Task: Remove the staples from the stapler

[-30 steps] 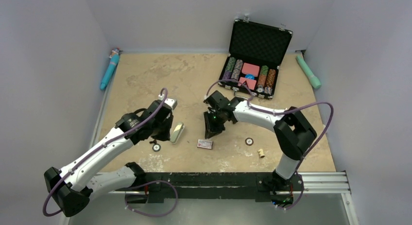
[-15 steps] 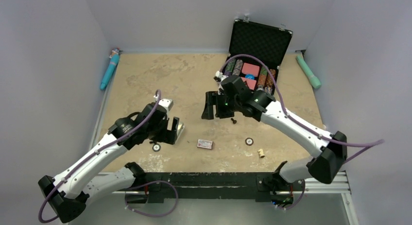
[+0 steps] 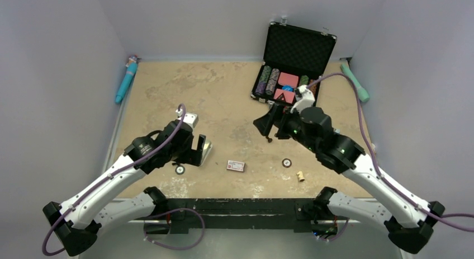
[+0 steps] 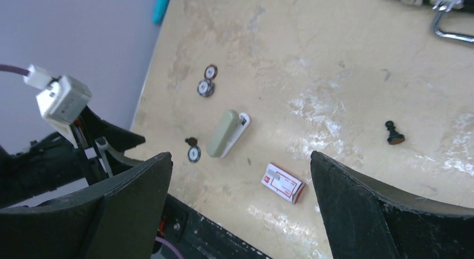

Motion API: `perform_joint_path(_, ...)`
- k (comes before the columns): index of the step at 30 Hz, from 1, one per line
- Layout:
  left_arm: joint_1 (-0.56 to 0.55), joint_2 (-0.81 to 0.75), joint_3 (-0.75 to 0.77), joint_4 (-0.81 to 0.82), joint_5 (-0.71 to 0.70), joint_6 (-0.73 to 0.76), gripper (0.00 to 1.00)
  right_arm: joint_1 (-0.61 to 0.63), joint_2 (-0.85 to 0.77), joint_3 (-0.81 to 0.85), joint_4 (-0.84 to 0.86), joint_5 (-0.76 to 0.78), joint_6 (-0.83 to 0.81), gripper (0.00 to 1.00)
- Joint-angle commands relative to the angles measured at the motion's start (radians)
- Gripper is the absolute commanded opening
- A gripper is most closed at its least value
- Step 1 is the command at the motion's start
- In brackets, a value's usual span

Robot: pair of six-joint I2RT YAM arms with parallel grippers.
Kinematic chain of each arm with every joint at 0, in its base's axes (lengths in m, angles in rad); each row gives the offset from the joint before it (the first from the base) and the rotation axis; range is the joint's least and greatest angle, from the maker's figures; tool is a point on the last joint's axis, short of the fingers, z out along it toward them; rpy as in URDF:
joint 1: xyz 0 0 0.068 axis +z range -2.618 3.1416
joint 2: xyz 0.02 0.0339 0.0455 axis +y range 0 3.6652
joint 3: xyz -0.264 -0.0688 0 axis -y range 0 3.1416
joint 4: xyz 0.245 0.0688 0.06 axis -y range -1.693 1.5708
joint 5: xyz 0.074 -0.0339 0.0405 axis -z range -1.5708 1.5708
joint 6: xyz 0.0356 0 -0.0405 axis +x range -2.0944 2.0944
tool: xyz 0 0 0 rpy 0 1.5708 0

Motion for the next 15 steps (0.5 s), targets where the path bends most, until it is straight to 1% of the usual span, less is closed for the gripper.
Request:
perform_joint_path(1, -0.008, 0.002, 0.006, -0.003, -0.045, -0.014, 0.98, -0.001, -0.143, -0.037, 0.080, 0.172, 0.065, 0.99)
perform_joint_path(8, -0.009, -0.003, 0.005, -0.002, -0.045, -0.016, 0.97, -0.001, -0.257, -0.145, 0.112, 0.083, 0.096, 0.99)
perform_joint_path(15, -0.009, -0.003, 0.003, 0.002, -0.035, -0.019, 0.96, 0.000, -0.386, -0.257, 0.104, 0.063, 0.168, 0.98)
